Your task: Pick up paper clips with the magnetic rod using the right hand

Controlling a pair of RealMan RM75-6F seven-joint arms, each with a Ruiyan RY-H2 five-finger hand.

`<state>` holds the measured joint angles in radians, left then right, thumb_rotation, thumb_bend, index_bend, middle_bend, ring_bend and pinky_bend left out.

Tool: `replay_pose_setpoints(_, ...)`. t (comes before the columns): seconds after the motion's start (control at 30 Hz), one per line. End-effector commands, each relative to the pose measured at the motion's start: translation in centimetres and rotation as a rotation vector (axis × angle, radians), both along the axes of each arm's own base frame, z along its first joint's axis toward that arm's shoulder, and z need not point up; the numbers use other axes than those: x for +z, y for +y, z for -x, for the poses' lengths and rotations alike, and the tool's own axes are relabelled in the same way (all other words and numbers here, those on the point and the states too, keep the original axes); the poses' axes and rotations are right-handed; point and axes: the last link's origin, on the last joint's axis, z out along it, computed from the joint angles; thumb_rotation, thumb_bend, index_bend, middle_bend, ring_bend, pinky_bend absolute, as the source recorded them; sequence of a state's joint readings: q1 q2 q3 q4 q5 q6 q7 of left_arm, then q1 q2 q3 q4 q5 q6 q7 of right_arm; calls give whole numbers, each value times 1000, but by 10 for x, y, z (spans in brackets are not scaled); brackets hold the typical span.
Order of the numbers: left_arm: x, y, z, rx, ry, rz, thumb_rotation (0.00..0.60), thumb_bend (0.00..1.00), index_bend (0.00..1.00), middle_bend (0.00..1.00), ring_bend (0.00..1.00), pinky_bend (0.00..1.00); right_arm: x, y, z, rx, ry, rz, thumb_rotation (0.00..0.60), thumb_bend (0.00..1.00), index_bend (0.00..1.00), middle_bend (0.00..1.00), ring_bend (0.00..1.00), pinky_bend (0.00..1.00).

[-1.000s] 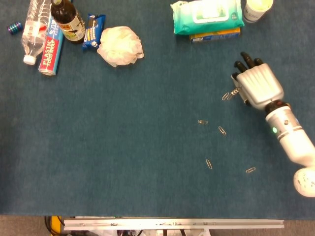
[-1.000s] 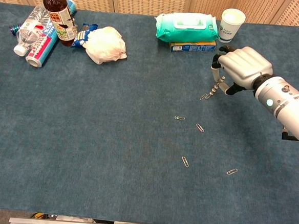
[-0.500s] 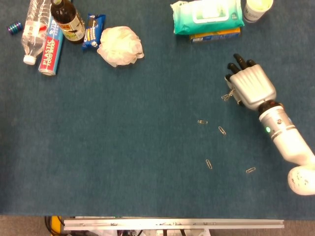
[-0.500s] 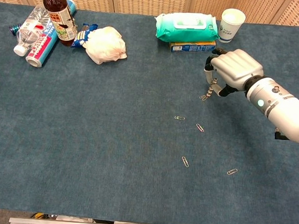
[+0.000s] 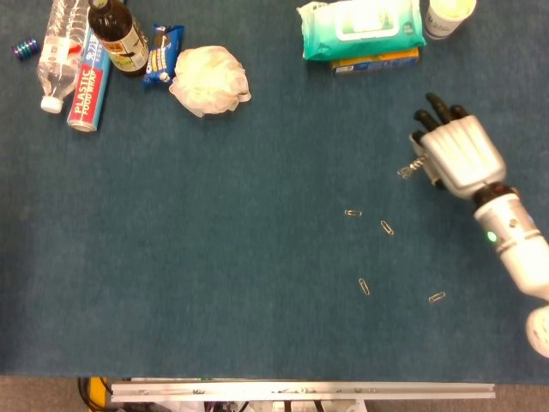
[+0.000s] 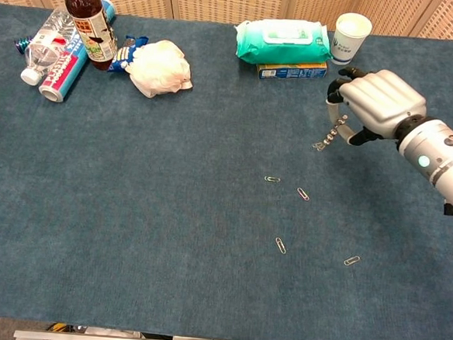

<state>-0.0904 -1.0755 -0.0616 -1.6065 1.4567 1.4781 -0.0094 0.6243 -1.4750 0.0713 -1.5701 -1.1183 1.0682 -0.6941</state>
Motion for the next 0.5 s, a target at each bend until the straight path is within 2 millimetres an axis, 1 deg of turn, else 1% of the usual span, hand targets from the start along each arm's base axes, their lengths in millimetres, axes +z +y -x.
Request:
replay_pose_setpoints(0.03,-1,1,0,3,4,1,600,262,371,328,294,538,10,11,11,-9,-8,10,600,387,521,263,71,269)
replay_pose_setpoints(0.17,-4,2,-1,4,14,9,600,262,371,328,294,538,24,25,29,-29,-26,30,600,387,521,263,71,269)
replay_pose_setpoints(0.3,-7,4,-1,7,24,18,600,262,371,328,294,538,33,36,48,-53,-33,41,600,387,521,263,71,269)
replay_pose_setpoints(0.5,-11,6,-3,9,36,31,600,262,371,328,294,538,38,43,71,-97,-48,61,600,387,521,263,71,269)
